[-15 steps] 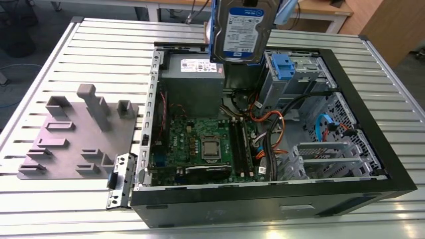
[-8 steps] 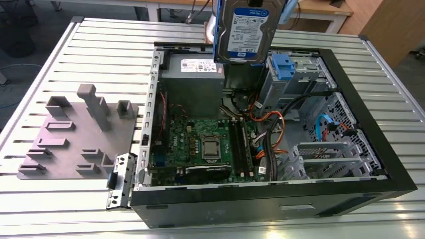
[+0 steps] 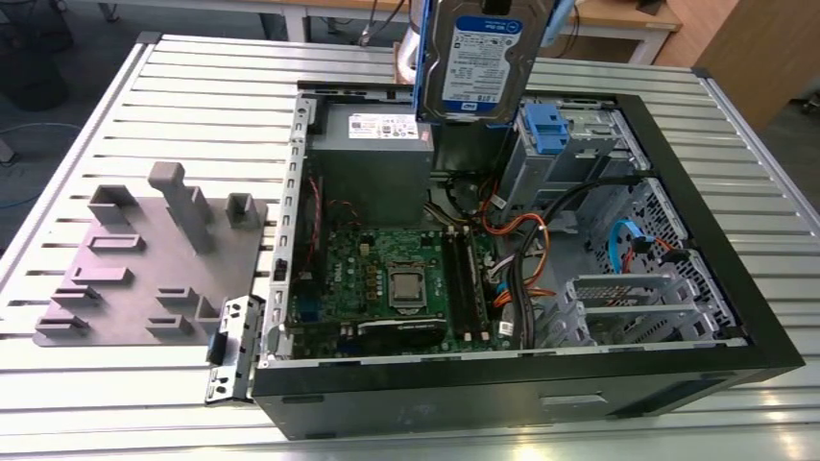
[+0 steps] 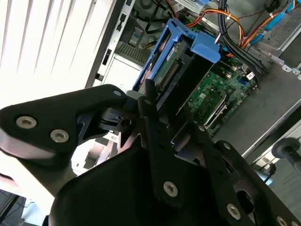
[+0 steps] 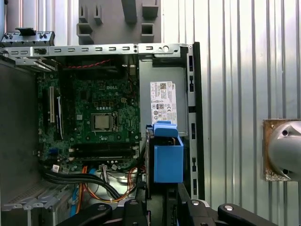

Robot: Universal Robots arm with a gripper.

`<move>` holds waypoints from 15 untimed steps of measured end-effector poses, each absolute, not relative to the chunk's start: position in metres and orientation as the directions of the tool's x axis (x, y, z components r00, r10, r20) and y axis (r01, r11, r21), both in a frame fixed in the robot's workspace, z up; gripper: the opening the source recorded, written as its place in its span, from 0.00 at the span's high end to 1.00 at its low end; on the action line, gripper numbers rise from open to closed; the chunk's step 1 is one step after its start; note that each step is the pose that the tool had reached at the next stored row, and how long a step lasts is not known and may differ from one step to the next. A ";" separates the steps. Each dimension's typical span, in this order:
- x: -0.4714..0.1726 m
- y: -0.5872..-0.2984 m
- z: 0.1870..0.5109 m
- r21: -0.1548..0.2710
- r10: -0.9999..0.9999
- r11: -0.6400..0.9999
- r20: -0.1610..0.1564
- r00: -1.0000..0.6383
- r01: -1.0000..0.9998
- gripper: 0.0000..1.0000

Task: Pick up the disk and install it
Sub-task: 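Pick up the disk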

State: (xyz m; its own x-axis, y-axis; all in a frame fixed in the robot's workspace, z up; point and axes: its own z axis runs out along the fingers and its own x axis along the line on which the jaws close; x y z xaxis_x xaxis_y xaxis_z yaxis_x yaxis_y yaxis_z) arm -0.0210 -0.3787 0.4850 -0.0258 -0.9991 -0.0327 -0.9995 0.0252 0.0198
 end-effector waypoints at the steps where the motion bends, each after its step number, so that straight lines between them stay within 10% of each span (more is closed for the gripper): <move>1: -0.021 -0.379 0.485 0.020 -0.999 0.025 -0.033 -0.026 -0.999 0.65; 15: -0.021 -0.383 0.485 0.020 -0.999 0.025 -0.032 -0.026 -0.999 0.65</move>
